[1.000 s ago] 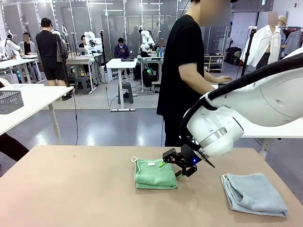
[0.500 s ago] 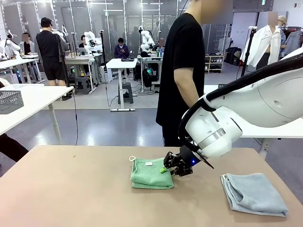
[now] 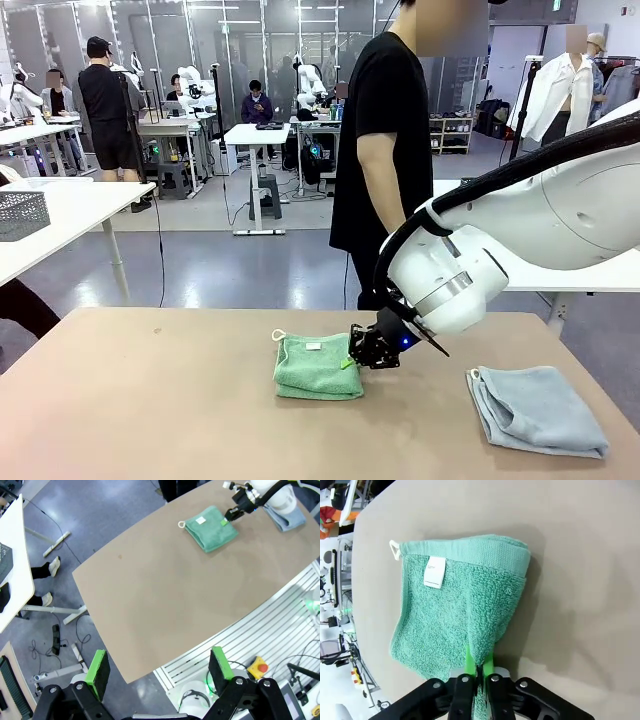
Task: Fold the towels and place them in the basket.
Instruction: Stack the folded Towel with hook on the right side of the table.
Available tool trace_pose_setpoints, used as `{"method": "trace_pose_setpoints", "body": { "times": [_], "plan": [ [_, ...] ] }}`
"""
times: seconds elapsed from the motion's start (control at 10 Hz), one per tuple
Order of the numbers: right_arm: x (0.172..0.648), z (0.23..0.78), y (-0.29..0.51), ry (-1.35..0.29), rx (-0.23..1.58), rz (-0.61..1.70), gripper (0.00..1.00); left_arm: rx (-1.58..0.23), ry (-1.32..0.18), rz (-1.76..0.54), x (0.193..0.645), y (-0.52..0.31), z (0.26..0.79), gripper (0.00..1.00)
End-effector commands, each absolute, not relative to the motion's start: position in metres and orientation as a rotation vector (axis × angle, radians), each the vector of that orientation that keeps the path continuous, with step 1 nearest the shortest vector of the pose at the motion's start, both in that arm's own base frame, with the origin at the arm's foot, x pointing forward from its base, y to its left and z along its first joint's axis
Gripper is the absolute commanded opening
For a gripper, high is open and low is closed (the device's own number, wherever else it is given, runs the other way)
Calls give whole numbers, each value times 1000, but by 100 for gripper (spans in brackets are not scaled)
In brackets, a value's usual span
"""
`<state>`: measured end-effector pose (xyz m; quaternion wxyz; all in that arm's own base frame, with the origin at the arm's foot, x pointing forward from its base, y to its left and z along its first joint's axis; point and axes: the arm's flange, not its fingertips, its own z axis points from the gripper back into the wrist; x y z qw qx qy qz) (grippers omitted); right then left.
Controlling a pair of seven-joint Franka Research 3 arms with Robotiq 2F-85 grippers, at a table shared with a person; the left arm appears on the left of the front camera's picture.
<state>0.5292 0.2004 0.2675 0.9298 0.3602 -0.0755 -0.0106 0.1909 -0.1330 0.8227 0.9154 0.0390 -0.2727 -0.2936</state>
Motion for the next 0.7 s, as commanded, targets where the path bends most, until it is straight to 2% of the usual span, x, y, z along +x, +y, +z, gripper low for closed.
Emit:
{"method": "trace_pose_setpoints", "body": {
  "times": [0.0,0.2,0.3,0.6],
  "plan": [
    [524,271,206,-161,729,-41,0,86,-562,-605,190,-133,825,100],
    [510,276,210,-190,754,-28,0,86,-562,-605,190,-133,825,100],
    [528,270,203,-156,740,-16,0,86,-562,-605,190,-133,825,100],
    [528,270,203,-156,740,-16,0,86,-562,-605,190,-133,825,100]
  ]
}}
